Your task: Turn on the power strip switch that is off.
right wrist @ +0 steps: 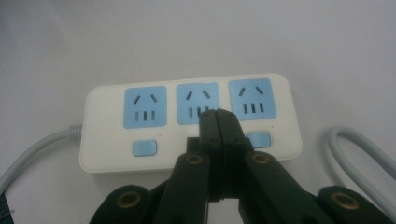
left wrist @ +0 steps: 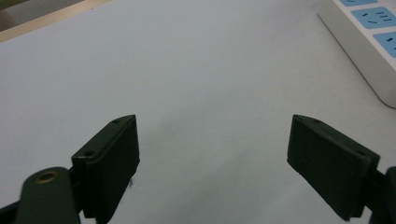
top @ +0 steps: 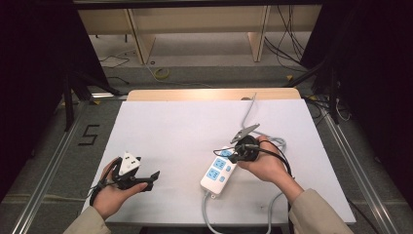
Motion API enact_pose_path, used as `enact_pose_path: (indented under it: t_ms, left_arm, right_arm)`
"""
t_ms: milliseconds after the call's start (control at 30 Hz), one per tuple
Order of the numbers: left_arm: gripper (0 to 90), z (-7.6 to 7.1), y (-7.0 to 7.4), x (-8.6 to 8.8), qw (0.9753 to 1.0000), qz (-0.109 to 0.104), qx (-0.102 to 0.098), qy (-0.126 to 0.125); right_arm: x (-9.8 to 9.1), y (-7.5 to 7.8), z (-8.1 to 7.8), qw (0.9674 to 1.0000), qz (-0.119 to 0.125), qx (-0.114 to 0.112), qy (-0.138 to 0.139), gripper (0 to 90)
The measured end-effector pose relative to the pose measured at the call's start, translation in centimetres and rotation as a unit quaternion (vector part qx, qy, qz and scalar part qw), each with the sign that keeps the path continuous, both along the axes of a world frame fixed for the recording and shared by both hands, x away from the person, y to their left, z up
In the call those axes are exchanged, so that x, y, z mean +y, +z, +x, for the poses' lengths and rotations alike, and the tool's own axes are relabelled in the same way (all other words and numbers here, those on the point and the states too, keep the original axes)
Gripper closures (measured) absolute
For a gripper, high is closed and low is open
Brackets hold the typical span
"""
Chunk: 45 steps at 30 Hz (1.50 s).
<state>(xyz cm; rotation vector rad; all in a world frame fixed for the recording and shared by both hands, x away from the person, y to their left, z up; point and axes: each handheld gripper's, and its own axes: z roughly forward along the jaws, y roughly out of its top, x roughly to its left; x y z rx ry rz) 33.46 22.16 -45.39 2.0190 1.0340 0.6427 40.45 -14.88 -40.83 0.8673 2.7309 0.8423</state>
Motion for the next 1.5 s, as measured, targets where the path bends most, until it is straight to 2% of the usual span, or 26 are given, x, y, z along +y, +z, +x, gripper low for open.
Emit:
enact_pose_path:
  t_ms: [667,1167,1300,1500]
  left_arm:
    - [16.5,0.0,0.0,0.0,1.0000,0.000,0.000,0.000]
    - [16.5,0.0,0.0,0.0,1.0000,0.000,0.001,-0.001]
    - [16.5,0.0,0.0,0.0,1.0000,0.000,0.001,-0.001]
    - [16.5,0.0,0.0,0.0,1.0000,0.001,0.001,-0.002]
  right_arm:
    - [1.1,-0.8,0.6,0.9991,-0.028,0.031,0.007,90.0]
    - [1.9,-1.7,0.9,0.9978,-0.047,0.042,0.019,90.0]
    - [2.0,-1.8,1.0,0.9978,-0.045,0.047,0.012,90.0]
    - [2.1,-2.0,1.1,0.9974,-0.052,0.048,0.017,90.0]
